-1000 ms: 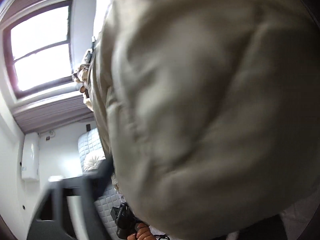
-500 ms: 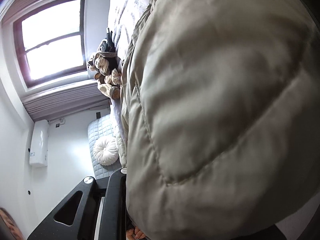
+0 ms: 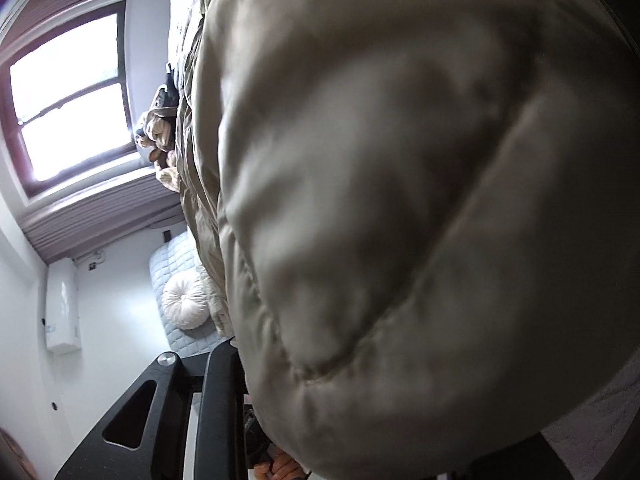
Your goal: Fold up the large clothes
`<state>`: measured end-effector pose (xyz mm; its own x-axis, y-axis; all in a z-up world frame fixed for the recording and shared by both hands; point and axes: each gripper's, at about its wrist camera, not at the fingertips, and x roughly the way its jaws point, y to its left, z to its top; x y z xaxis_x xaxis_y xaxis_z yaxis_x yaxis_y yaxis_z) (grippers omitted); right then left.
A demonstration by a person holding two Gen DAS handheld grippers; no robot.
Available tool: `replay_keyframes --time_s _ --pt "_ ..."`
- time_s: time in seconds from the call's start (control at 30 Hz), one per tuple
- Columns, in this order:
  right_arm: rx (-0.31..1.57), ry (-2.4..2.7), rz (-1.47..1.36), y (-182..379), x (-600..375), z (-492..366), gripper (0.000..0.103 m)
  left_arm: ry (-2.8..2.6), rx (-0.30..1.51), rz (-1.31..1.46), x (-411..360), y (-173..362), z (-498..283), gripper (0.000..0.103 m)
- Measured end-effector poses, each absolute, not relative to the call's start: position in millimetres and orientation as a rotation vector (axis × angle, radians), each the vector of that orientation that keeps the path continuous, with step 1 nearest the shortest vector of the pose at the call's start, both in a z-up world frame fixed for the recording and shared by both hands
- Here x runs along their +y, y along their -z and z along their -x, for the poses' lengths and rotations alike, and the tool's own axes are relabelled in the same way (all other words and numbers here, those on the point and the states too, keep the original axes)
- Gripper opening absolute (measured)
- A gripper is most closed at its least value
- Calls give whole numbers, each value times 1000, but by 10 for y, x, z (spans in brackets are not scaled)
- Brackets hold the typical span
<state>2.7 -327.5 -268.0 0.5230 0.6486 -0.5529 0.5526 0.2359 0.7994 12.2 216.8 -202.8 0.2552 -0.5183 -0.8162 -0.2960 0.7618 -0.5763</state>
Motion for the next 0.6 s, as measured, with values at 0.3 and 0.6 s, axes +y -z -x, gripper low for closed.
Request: replay_keyframes --time_s 0.3,0.6 --pt "1221 6 -1310 2373 -3167 39 56 118 1399 564 2305 1778 56 64" --pt "1337 8 -1097 2052 -2663 -268 66 124 1396 455 2416 1638 138 94"
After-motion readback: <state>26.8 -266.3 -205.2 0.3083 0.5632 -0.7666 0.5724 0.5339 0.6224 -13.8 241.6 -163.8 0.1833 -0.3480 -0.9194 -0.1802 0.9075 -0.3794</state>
